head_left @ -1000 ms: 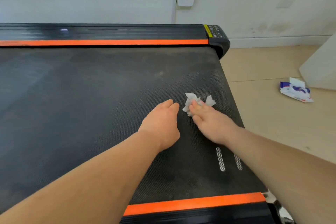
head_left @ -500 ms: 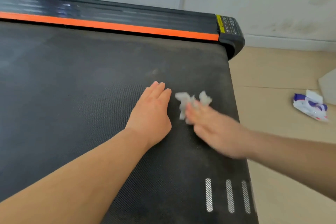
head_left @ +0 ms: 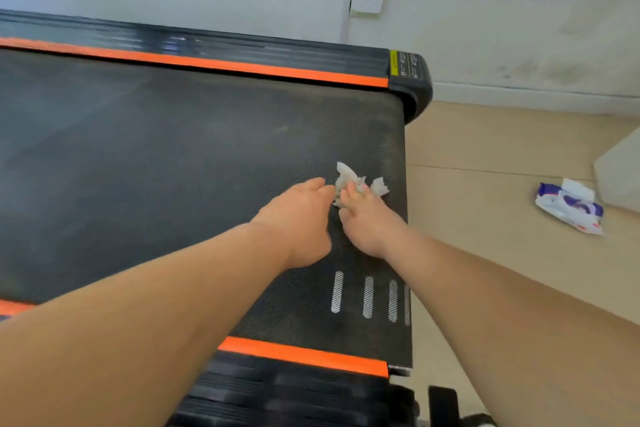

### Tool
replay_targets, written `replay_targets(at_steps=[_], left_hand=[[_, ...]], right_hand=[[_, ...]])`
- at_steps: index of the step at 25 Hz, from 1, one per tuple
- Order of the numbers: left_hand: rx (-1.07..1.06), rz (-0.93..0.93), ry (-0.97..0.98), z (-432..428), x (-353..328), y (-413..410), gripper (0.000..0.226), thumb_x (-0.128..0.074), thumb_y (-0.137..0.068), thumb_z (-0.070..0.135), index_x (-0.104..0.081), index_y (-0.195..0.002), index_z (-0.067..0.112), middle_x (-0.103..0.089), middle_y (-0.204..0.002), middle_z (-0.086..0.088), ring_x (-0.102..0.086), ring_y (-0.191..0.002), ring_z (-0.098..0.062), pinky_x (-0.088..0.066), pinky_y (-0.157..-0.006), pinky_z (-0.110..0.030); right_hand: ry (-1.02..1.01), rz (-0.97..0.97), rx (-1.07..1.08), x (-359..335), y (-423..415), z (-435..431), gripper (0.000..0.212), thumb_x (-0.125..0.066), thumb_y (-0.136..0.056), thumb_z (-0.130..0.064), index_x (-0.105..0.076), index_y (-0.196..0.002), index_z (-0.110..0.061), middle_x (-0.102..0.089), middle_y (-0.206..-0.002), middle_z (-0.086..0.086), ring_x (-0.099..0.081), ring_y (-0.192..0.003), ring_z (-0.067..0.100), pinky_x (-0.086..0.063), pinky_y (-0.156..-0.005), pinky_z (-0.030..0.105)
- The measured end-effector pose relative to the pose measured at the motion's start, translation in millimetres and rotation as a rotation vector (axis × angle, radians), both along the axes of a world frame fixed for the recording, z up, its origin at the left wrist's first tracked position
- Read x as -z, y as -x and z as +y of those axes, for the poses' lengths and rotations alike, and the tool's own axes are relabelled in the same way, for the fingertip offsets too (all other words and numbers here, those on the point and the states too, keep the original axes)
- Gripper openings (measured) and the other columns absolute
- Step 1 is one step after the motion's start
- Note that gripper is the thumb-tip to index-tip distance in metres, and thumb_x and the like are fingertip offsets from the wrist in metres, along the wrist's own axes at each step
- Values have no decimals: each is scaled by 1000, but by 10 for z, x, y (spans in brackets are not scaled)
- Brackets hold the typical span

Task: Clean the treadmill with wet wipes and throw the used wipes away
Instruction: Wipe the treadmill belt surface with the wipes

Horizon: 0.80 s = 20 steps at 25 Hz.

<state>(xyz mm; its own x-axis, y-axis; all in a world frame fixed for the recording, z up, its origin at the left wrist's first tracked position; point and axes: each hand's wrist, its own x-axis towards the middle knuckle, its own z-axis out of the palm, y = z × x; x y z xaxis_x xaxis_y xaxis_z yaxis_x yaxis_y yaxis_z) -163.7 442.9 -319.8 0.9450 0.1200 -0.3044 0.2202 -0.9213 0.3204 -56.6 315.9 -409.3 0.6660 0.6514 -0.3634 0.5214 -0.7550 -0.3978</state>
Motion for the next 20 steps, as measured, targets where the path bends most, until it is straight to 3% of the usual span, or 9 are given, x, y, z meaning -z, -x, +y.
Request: replay_targets(at_steps=[3, 6, 13, 15, 17, 20], left_hand=[[41, -45, 91, -110, 73, 104, 59, -53, -88, 8, -42, -146, 18, -36, -151, -1, -34, -142, -20, -37, -109, -32], [153, -45, 25, 53, 201, 214, 55, -56, -87, 10, -44, -140, 13, -38, -145, -4, -35, -142, -23, -31, -117, -31], [37, -18, 32, 198, 256, 224, 41, -61, -87, 14, -48, -125, 12, -44, -130, -5, -42, -131, -26, -40, -110, -37], [50, -67, 65, 80, 300, 151, 48, -63, -88, 15, -46, -133, 12, -41, -141, -6, -35, -140, -26, -32, -116, -36], [70, -95, 99, -46, 330, 11, 65, -63, -92, 16, -34, -150, 13, -25, -161, -6, -17, -153, -24, -17, -123, -32], [93, -154, 70, -52, 398, -240, 70, -52, -94, 9, -23, -158, 13, -13, -168, -5, -7, -156, -21, -6, -124, -28]], right_hand=[[20, 95, 11, -111, 230, -101, 56, -29, -110, -23, -14, -163, -20, -2, -171, -2, 8, -157, 15, -5, -126, 34], [120, 100, 37, -206, 426, -126, 54, -26, -110, -24, -14, -163, -17, 0, -171, 0, 8, -157, 15, -2, -124, 30], [137, 120, 110, -171, 811, -155, 55, -28, -110, -24, -15, -163, -16, 3, -171, 1, 9, -157, 19, 3, -126, 32], [90, 117, 99, -123, 814, -238, 55, -30, -110, -26, -17, -163, -22, 2, -171, -4, 10, -156, 14, 2, -127, 33], [36, 90, 86, -83, 702, -304, 56, -30, -110, -30, -12, -163, -26, 6, -170, -9, 13, -154, 9, 5, -127, 32], [79, -66, 130, 54, 112, -243, 59, -26, -110, -29, -4, -163, -15, 9, -170, 0, 12, -156, 19, 5, -127, 37]])
